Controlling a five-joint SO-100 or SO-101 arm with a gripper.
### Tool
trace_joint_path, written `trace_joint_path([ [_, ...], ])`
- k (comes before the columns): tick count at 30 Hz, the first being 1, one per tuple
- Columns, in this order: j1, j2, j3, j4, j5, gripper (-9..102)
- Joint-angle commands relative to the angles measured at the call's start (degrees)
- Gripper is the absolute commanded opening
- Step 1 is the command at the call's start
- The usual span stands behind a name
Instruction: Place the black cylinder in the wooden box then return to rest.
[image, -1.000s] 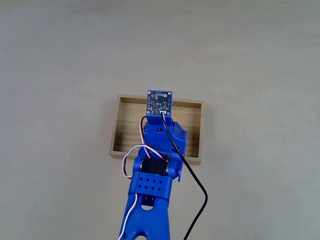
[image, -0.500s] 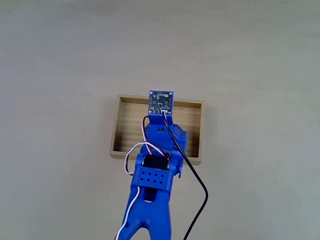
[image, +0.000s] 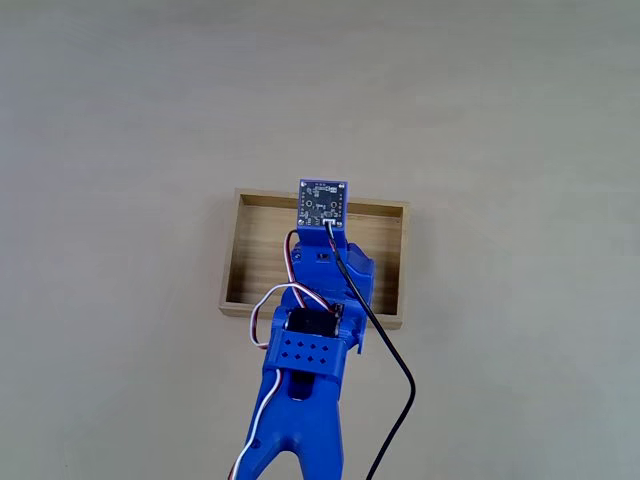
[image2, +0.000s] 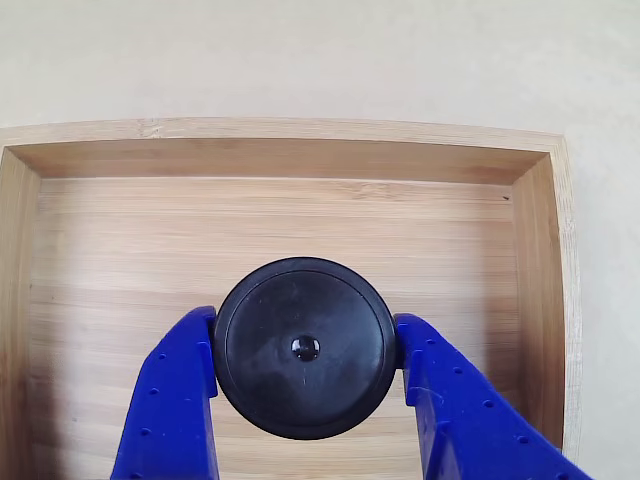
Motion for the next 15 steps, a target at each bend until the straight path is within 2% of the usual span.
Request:
trace_joint_path([
  [1,-0.09,-1.05,-1.49,-1.67,0.00,22],
  [10,0.26,-4.13,-0.09,-1.49,0.44,34],
  [15,0.53,-7.03,0.70,-0.26,1.14,34],
])
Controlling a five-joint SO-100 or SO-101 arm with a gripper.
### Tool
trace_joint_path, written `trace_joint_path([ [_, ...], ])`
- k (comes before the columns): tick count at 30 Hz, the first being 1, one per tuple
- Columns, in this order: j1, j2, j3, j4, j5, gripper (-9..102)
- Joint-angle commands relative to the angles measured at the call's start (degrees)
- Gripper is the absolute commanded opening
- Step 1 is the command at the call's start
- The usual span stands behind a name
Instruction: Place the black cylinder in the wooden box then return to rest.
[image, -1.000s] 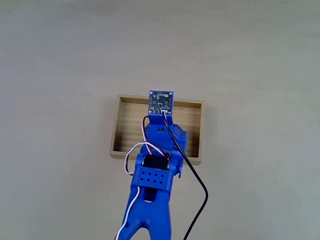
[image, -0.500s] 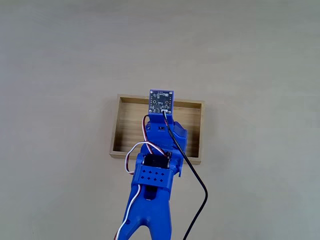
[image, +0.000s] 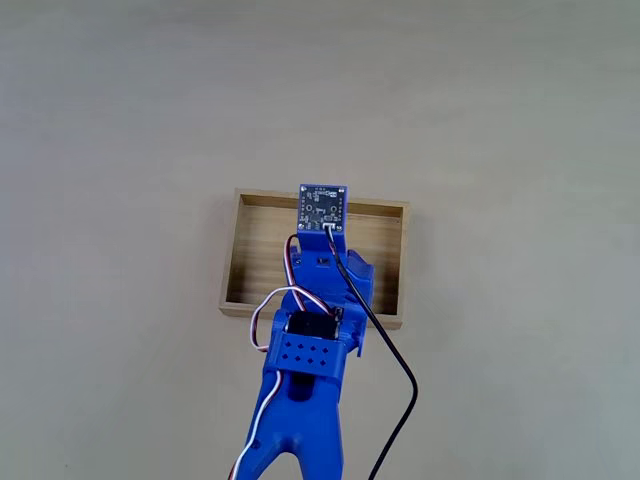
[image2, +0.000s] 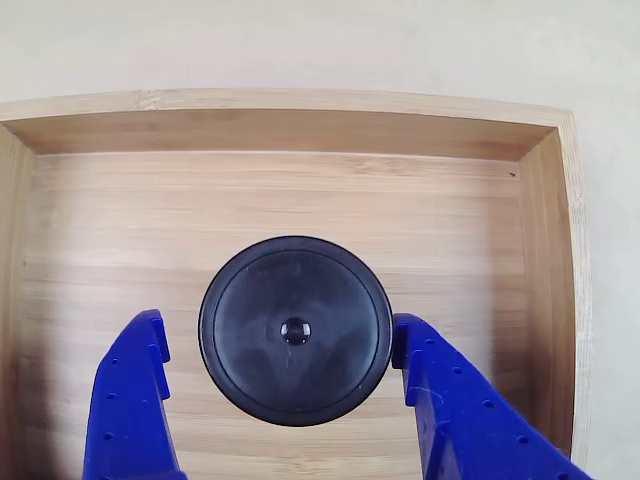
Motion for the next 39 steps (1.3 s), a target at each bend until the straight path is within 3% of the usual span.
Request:
trace_joint_path([
  [1,0.62,-7.91,-0.53,0.00,1.14,34],
  [16,2.72,-27.51,3.16,8.44,4.48,32],
  [25,3.96,-50.19,15.73,12.48,-0.88,22],
  [32,1.85,-69.17,26.72,19.86,-8.96,11],
  [39,0.53,-81.83,36.21,27.07,-10.28,0],
])
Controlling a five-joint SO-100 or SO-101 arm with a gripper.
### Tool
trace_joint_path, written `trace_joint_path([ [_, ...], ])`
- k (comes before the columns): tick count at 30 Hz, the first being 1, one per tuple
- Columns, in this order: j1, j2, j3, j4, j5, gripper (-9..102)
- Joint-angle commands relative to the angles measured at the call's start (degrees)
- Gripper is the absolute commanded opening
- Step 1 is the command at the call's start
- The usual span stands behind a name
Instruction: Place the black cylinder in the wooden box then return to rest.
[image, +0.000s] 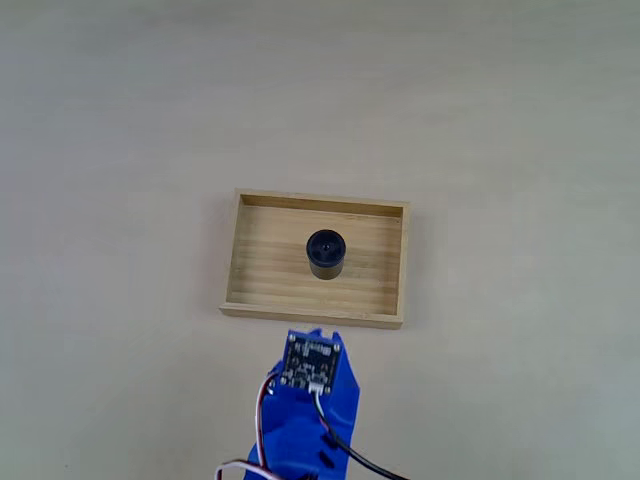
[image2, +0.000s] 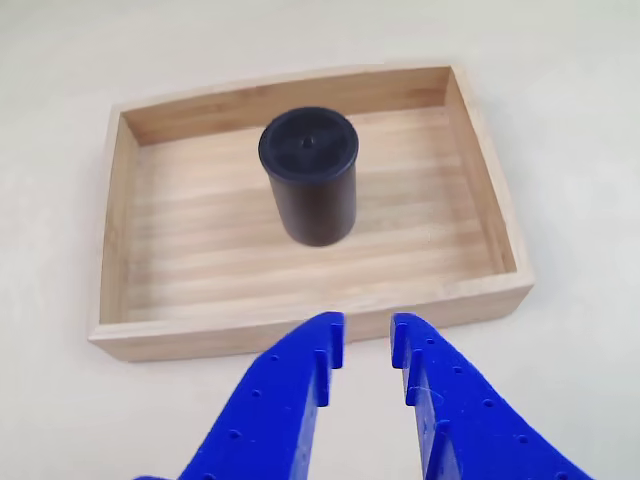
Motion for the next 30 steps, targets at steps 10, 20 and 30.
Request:
trace_joint_path([
  [10,-2.20,-16.26,10.55,8.26,-1.32,0],
  [20,-2.72,-22.59,19.07,12.39,-6.24,0],
  [30,-3.87,-23.20,24.52,19.86,-6.24,0],
])
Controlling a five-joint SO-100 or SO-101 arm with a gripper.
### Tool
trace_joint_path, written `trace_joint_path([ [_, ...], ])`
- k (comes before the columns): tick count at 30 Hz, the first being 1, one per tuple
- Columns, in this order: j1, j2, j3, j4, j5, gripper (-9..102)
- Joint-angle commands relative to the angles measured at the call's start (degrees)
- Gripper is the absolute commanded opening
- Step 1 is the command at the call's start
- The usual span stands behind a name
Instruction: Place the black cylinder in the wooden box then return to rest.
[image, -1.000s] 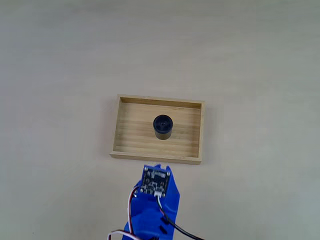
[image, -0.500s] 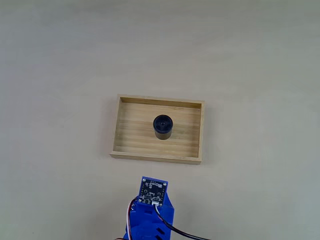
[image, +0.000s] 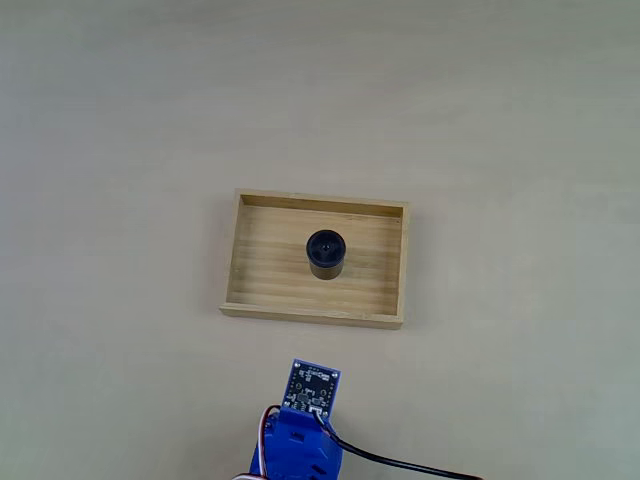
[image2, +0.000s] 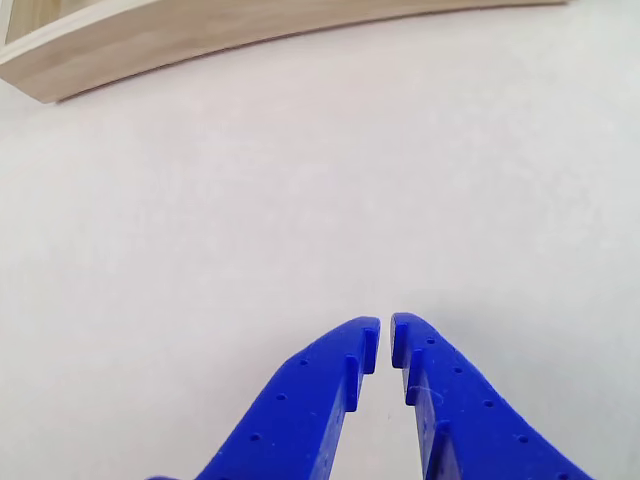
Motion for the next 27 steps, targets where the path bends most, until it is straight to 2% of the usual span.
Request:
trace_joint_path([
  [1,-0.88,-0.44,1.67,1.05,0.09,0],
  [5,-0.97,-0.53,2.20,5.45,0.35,0],
  [27,-0.97,-0.53,2.20,5.71,-2.99,0],
])
